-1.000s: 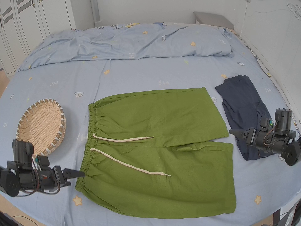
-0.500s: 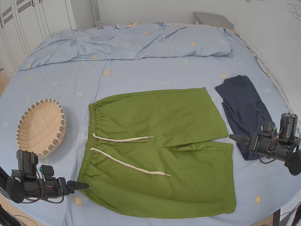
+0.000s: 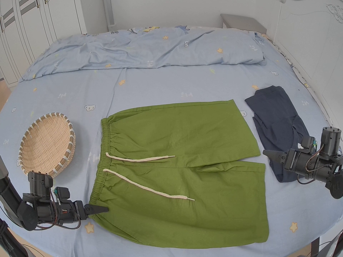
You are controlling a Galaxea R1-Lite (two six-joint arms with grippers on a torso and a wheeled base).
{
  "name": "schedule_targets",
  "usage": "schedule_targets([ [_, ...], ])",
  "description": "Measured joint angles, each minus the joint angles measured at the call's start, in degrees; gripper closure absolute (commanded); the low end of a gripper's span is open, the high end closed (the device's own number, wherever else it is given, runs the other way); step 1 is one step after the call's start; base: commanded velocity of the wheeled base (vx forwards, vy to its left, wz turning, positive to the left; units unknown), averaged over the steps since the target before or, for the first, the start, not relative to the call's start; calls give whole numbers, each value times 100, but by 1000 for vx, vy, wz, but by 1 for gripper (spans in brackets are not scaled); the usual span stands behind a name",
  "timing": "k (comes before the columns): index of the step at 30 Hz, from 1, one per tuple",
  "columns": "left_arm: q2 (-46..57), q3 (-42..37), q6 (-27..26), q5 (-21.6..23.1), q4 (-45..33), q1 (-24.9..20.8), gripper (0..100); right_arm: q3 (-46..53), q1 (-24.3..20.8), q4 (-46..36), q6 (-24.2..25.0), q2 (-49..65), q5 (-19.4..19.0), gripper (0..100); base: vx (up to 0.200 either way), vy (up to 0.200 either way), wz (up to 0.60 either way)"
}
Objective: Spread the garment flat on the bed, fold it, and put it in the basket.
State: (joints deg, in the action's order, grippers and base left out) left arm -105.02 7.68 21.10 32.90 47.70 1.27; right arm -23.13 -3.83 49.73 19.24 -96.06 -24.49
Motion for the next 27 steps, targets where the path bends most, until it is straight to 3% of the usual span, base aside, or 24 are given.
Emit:
schedule_targets([
  [14,34,-291,-9,-4,176,93,100,127,-5,-5,-16,12,0,0,0,0,0],
  [27,773,-661,-24,268,0,167,100,1713,-166,-139,-547,-10,-30,0,0,0,0],
])
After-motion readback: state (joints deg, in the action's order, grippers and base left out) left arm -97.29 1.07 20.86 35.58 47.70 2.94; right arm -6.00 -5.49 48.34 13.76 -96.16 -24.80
